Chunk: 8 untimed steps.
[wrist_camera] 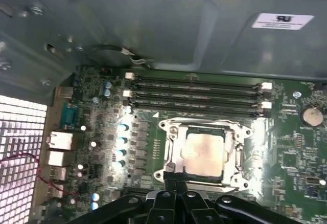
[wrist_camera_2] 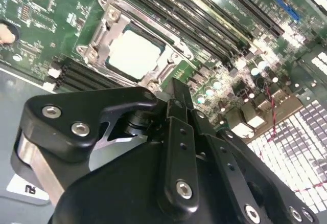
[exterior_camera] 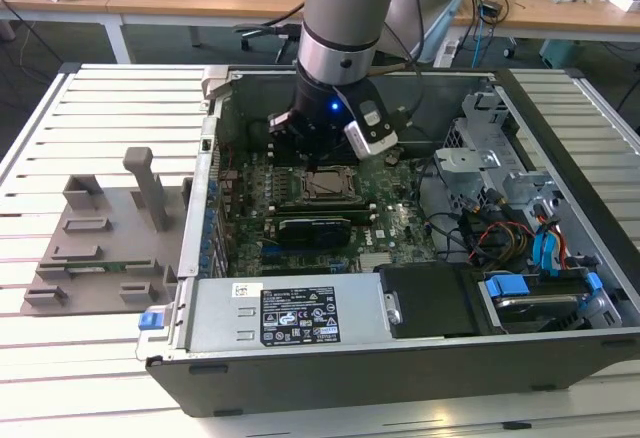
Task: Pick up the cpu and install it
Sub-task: 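Install the second cpu locking lever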
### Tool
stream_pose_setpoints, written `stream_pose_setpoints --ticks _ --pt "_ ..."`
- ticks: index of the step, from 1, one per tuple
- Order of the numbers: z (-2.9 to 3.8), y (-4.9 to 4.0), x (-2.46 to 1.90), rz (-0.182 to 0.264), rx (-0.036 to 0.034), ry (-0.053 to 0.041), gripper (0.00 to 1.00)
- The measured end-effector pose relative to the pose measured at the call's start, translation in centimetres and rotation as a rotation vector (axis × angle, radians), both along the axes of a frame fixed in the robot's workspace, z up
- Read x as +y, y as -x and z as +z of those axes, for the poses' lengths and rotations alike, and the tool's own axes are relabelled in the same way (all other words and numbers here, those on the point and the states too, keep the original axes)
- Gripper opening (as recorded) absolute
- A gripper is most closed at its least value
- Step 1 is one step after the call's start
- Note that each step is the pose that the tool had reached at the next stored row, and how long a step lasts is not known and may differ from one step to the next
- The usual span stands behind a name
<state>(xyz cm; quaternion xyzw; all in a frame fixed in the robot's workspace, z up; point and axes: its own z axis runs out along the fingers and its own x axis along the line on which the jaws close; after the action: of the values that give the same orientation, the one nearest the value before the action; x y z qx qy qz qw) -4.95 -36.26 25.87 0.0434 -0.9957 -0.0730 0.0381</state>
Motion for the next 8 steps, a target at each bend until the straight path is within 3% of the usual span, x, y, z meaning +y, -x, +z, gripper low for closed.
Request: stream_pose_setpoints --ticks 1,6,8 --pt "0.00 -0.06 -0.12 0.000 0.0001 0.0005 0.11" --pt "-0.02 -0.09 -1.75 0.000 0.0001 0.0032 0.11" --pt "-0.02 -0.09 -2.08 0.000 0.0000 0.0040 0.11"
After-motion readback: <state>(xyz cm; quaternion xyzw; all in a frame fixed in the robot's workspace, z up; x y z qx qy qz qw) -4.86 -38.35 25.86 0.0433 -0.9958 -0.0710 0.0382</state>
